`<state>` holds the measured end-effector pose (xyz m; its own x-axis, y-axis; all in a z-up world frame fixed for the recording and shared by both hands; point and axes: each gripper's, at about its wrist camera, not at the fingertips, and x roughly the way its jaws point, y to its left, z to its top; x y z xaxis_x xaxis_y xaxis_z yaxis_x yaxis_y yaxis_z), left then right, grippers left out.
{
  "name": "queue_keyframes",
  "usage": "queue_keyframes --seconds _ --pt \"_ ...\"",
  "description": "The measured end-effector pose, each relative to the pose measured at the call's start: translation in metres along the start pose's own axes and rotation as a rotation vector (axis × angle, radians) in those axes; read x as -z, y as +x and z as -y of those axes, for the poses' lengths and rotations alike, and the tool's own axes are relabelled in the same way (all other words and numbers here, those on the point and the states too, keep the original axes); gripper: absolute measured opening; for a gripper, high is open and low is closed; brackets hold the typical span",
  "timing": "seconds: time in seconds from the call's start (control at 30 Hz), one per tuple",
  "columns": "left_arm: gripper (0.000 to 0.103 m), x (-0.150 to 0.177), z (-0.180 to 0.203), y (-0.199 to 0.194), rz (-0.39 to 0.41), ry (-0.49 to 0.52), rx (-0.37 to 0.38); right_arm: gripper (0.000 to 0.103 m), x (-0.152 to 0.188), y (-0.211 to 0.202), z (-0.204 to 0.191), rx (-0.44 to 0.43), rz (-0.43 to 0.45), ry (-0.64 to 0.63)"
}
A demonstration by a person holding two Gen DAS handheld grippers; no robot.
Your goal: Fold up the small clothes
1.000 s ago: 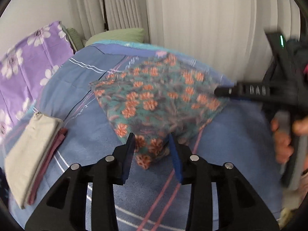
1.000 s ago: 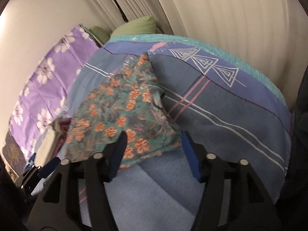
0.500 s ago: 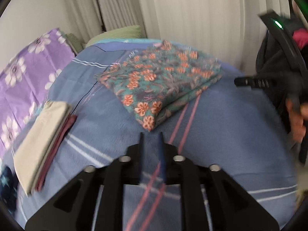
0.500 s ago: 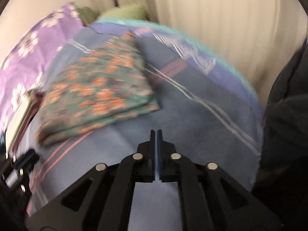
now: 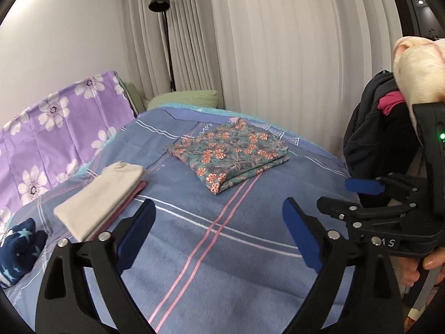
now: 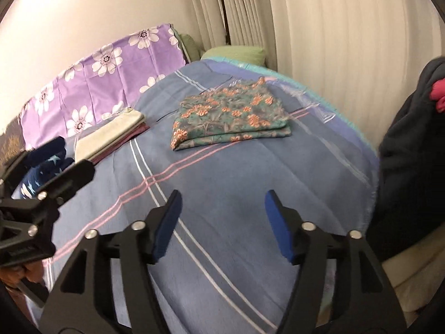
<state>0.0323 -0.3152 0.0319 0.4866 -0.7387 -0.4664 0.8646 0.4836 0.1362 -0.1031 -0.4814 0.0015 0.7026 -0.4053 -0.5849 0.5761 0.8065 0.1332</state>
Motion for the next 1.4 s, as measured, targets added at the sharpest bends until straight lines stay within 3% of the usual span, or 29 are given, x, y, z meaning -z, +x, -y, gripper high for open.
queue_keyframes --seconds 0.13,0.43,0.67,1.4 --pt "0.1 0.005 -0.001 -0.021 0.021 -0.021 -0.004 0.077 0.005 -0.025 -0.004 0.026 0.027 0.008" --pt "0.101 0.026 0.006 -0.05 0.01 -0.023 0.014 0.082 0.022 -0.059 -0.019 0.077 0.036 -0.022" --pt "0.101 0.03 -0.001 -0.082 0.063 -0.019 0.005 0.086 0.021 -0.077 -0.033 0.083 0.068 -0.035" --pt "0.101 0.039 -0.012 -0.109 0.074 -0.062 0.0 0.09 0.028 -0.089 -0.048 0.082 0.085 -0.064"
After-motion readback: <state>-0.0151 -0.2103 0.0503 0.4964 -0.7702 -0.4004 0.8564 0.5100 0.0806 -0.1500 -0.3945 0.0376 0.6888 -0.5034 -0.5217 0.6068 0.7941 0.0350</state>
